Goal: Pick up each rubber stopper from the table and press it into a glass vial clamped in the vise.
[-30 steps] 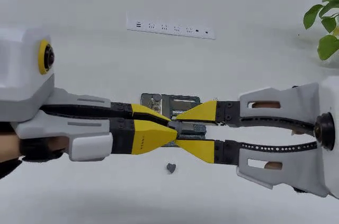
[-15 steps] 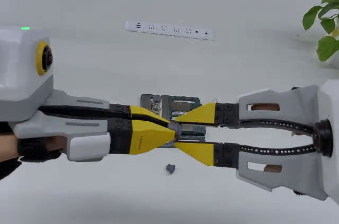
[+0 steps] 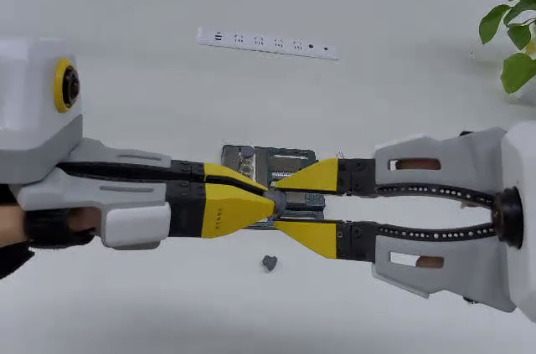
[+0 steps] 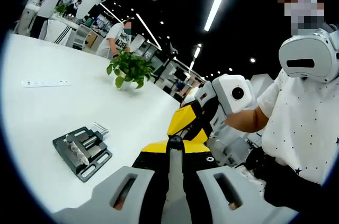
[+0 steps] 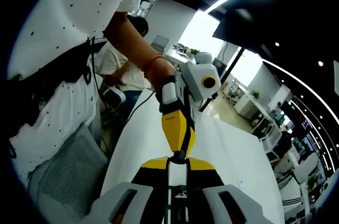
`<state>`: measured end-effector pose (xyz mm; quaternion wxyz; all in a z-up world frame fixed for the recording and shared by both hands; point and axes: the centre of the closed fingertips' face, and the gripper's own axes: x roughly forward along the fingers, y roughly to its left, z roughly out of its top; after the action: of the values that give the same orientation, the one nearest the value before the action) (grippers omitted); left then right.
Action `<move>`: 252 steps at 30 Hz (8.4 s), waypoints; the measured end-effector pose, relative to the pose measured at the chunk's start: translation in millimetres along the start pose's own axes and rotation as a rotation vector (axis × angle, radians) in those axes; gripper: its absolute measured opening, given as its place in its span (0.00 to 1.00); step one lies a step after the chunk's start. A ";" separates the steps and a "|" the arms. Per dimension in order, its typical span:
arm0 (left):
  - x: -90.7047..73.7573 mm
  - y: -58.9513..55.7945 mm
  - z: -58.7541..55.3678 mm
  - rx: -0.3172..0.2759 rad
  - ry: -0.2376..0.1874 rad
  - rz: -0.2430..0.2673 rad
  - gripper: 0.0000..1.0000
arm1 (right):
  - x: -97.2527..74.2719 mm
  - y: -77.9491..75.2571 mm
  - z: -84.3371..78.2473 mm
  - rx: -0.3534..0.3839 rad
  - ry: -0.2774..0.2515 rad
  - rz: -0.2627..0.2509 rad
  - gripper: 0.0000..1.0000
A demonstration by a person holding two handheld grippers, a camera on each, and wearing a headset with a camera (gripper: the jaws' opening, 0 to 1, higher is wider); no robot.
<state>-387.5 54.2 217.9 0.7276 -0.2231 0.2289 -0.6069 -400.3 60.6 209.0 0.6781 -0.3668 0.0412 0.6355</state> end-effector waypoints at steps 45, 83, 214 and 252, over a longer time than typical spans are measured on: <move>-14.3 -25.4 46.9 -0.154 -0.236 -0.205 0.03 | -26.8 -31.1 51.8 0.248 -0.285 -0.063 0.07; -17.6 -31.4 49.8 -0.168 -0.269 -0.243 0.03 | -28.9 -31.2 56.7 0.260 -0.296 -0.042 0.05; -29.2 90.8 -68.6 0.446 0.108 0.392 0.65 | 131.7 -49.5 -191.0 0.182 0.860 0.509 0.04; -30.0 87.9 -65.4 0.441 0.096 0.391 0.62 | 128.4 -48.4 -188.1 0.247 0.782 0.456 0.11</move>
<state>-363.1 95.1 114.8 0.8500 0.0177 0.1640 -0.5003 -255.7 67.7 26.6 0.4934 -0.4768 0.4487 0.5726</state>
